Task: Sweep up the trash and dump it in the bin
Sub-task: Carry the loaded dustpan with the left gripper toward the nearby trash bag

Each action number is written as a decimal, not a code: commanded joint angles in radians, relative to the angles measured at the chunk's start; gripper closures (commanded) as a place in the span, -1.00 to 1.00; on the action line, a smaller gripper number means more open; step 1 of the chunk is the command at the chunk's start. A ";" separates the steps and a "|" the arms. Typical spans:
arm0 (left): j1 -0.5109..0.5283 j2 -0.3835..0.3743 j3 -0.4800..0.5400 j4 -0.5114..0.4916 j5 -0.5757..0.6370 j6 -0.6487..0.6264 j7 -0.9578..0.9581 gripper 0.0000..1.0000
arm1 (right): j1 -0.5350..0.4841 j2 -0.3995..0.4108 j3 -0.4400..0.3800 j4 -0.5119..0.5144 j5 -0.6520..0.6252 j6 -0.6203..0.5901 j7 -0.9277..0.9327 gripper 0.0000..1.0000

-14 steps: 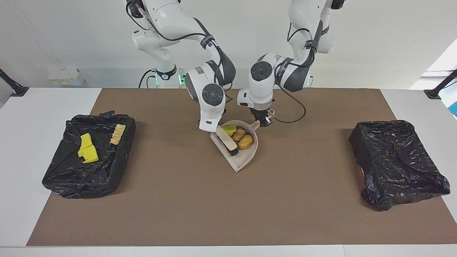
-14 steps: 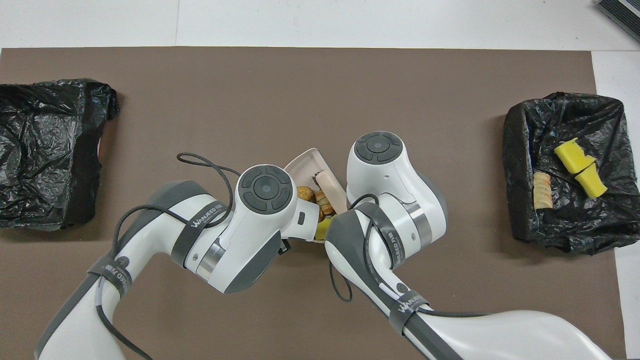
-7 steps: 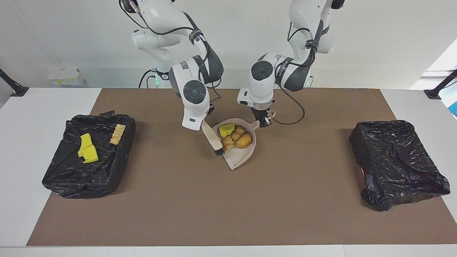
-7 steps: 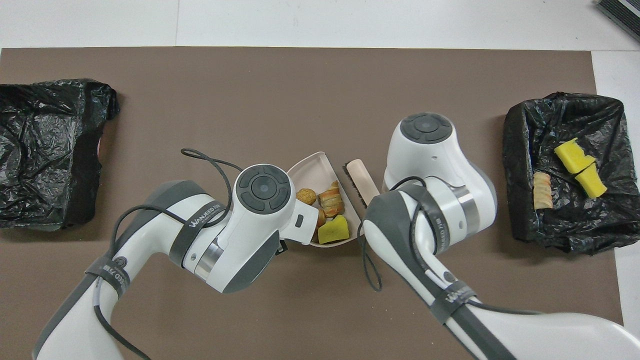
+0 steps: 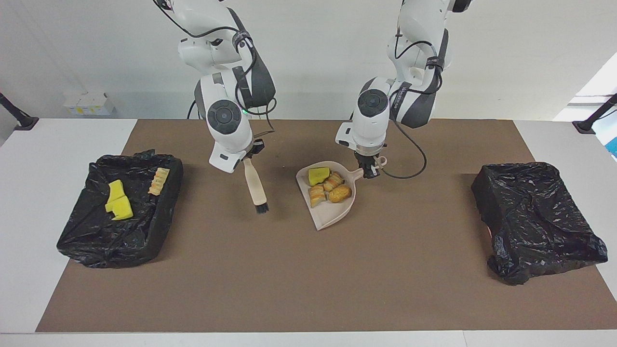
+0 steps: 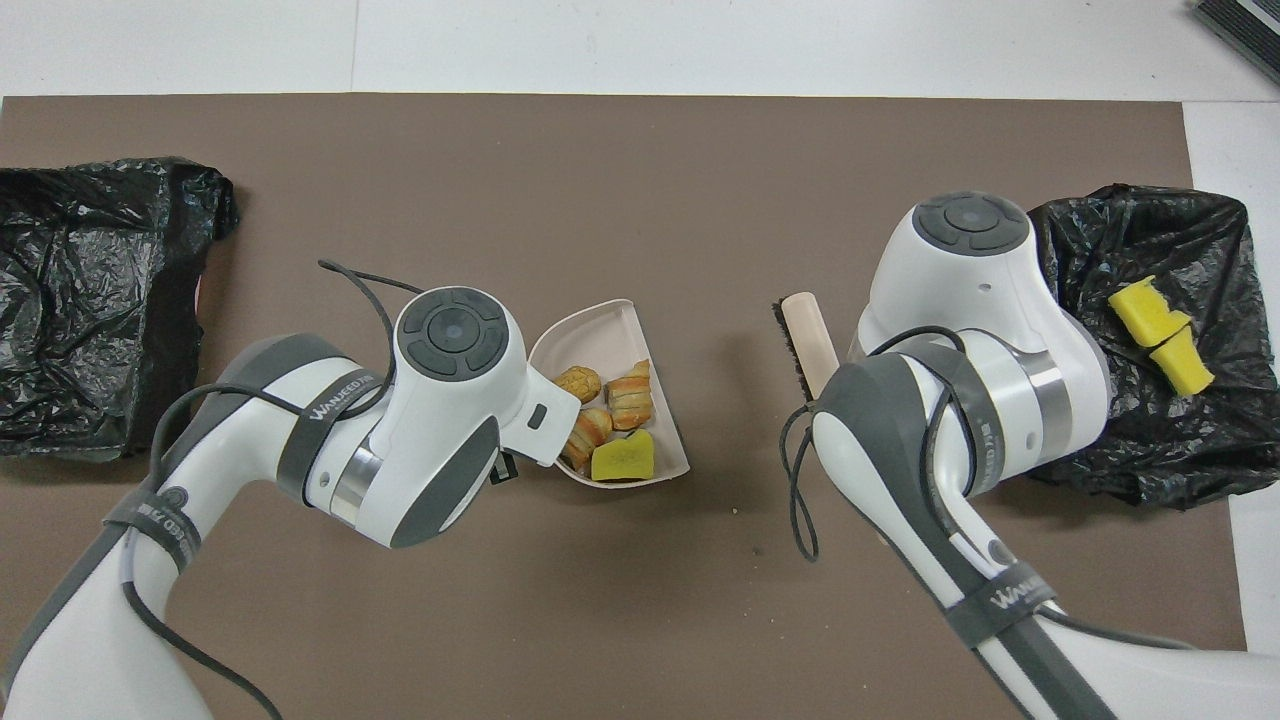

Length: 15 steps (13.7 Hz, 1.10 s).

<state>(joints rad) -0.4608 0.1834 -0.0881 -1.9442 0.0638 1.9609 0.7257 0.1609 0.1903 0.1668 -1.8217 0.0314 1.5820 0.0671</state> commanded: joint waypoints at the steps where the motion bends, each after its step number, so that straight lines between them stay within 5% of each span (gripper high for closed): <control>1: 0.054 -0.035 -0.001 -0.021 0.057 -0.017 0.104 1.00 | 0.072 -0.060 0.011 -0.080 0.001 0.042 0.153 1.00; 9: 0.367 -0.226 0.001 -0.013 0.064 -0.111 0.648 1.00 | 0.293 -0.072 0.014 -0.093 0.208 0.087 0.427 1.00; 15: 0.597 -0.217 0.001 0.128 0.064 -0.172 0.817 1.00 | 0.426 -0.005 0.020 -0.192 0.281 0.280 0.520 1.00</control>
<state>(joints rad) 0.0746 -0.0467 -0.0744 -1.8855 0.1178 1.8195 1.4937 0.5728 0.2006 0.1854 -1.9615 0.2897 1.8085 0.5410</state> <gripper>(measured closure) 0.687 0.740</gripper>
